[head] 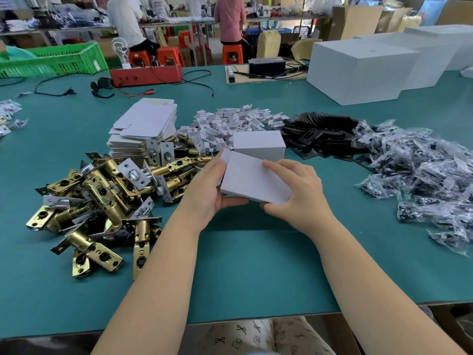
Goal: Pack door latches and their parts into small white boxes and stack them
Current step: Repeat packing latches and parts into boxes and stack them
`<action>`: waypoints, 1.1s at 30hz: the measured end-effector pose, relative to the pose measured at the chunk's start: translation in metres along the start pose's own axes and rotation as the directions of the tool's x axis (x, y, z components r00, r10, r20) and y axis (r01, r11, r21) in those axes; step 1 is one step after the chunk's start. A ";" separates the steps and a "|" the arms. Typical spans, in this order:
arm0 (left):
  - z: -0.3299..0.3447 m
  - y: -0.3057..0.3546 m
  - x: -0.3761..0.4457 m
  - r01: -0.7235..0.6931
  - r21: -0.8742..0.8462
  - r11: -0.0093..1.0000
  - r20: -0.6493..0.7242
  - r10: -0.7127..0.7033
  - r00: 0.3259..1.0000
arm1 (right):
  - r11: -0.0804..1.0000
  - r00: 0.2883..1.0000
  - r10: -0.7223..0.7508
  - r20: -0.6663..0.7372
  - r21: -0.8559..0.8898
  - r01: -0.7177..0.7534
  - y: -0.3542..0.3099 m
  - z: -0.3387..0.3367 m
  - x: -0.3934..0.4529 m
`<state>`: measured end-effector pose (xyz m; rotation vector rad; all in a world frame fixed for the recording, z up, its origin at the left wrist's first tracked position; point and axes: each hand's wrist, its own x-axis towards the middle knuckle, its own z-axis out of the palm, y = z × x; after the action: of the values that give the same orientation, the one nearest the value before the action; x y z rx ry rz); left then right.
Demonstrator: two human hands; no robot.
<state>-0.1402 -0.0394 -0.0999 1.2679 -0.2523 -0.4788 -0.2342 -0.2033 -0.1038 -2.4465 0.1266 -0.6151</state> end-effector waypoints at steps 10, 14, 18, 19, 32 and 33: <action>-0.003 -0.001 0.003 0.029 -0.009 1.000 0.015 -0.029 0.999 | 0.999 1.000 -0.002 0.001 -0.034 0.002 0.001 0.002 -0.001; -0.004 -0.002 0.004 0.030 -0.016 0.999 0.026 -0.029 0.999 | 0.999 1.000 0.009 0.010 -0.038 -0.008 0.002 0.002 0.000; -0.005 -0.002 0.004 0.037 -0.006 0.999 0.022 -0.037 0.999 | 0.999 0.999 0.039 0.032 -0.015 -0.038 0.003 0.002 0.001; -0.005 -0.002 0.004 0.041 0.003 0.999 0.019 -0.041 0.999 | 0.999 0.998 0.049 0.042 -0.009 -0.049 0.002 0.002 0.001; 0.004 -0.006 -0.004 0.008 0.248 0.969 0.008 -0.010 1.000 | 0.994 1.000 0.007 -0.007 -0.109 -0.008 0.001 0.004 -0.002; 0.004 -0.006 -0.004 0.002 0.314 0.949 0.009 -0.005 1.000 | 0.992 1.000 0.005 -0.005 -0.127 -0.006 0.001 0.003 -0.002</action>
<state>-0.1469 -0.0422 -0.1036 1.5778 -0.3441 -0.4596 -0.2341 -0.2019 -0.1074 -2.5663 0.1794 -0.6277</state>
